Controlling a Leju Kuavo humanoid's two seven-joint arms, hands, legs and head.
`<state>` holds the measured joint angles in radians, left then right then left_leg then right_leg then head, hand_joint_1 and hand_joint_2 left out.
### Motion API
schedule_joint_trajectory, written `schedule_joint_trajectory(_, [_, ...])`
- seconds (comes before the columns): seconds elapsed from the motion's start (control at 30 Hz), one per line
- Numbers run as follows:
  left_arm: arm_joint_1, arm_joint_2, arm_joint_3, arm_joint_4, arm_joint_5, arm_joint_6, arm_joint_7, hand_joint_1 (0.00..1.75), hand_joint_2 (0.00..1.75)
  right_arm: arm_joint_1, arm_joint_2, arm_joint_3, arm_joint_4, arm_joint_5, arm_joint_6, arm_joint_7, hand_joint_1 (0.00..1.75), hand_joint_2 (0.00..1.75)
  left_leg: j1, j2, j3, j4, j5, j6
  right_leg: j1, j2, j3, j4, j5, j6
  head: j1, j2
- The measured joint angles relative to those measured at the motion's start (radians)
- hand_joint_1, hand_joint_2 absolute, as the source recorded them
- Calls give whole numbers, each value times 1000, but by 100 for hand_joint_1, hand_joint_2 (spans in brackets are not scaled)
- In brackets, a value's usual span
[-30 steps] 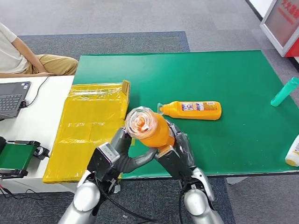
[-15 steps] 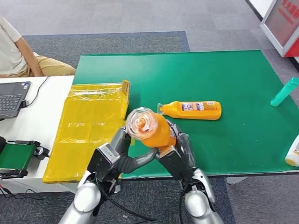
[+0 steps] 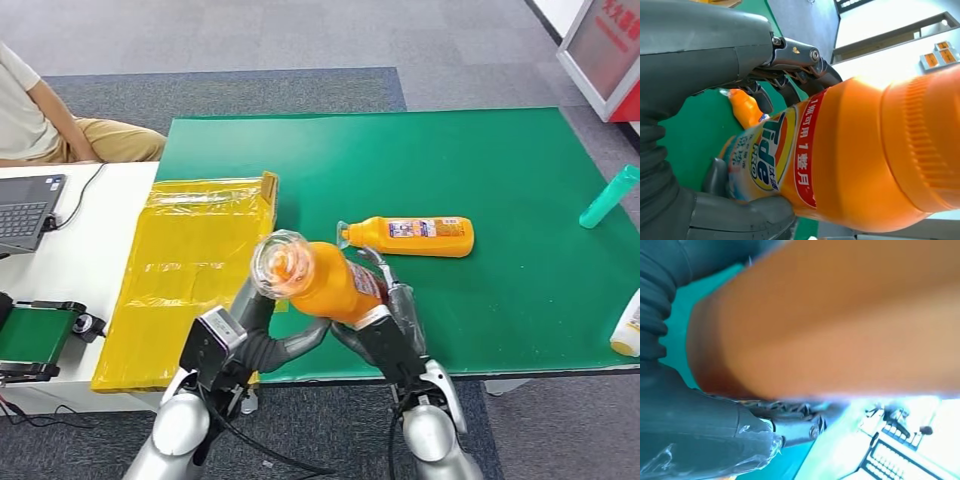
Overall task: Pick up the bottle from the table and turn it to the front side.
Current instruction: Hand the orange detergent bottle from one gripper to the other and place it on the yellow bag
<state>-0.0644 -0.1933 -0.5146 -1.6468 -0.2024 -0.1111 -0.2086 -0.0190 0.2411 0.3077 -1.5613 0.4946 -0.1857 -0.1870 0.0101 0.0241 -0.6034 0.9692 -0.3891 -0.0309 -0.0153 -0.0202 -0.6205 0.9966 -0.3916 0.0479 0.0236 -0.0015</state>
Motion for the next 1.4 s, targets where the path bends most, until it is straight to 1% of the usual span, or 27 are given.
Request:
schedule_joint_trajectory(0.3, [38, 1, 77, -49, 0, 3, 0, 175, 175, 5, 0, -45, -40, -18, 5, 3, 0, 175, 0, 0, 0, 0, 0, 0, 0, 0, 0, 0, 0, 0, 0, 0])
schedule_joint_trajectory(0.43, [47, -1, 100, -63, -3, 4, 1, 175, 175, 6, 0, -54, -48, -18, 7, 4, 174, 175, 0, 0, 0, 0, 0, 0, 0, 0, 0, 0, 0, 0, 0, 0])
schedule_joint_trajectory(0.5, [49, -2, 106, -66, -6, 3, 2, 175, 175, 7, 0, -57, -49, -15, 8, 3, 174, 175, 0, 0, 0, 0, 0, 0, 0, 0, 0, 0, 0, 0, 0, 0])
schedule_joint_trajectory(0.7, [50, -7, 112, -66, -8, 1, 3, 175, 175, 7, 0, -59, -49, -8, 12, 1, 161, 175, 0, 0, 0, 0, 0, 0, 0, 0, 0, 0, 0, 0, 0, 0])
schedule_joint_trajectory(0.77, [51, -7, 114, -67, -8, 0, 3, 175, 175, 7, 0, -59, -49, -8, 13, 0, 164, 175, 0, 0, 0, 0, 0, 0, 0, 0, 0, 0, 0, 0, 0, 0])
schedule_joint_trajectory(0.9, [53, -8, 118, -73, -8, 0, 3, 175, 175, 7, 0, -63, -49, -6, 13, 1, 175, 175, 0, 0, 0, 0, 0, 0, 0, 0, 0, 0, 0, 0, 0, 0])
schedule_joint_trajectory(1.4, [60, -11, 137, -82, -8, 0, 3, 175, 175, 7, 0, -76, -49, -2, 13, 2, 175, 175, 0, 0, 0, 0, 0, 0, 0, 0, 0, 0, 0, 0, 0, 0])
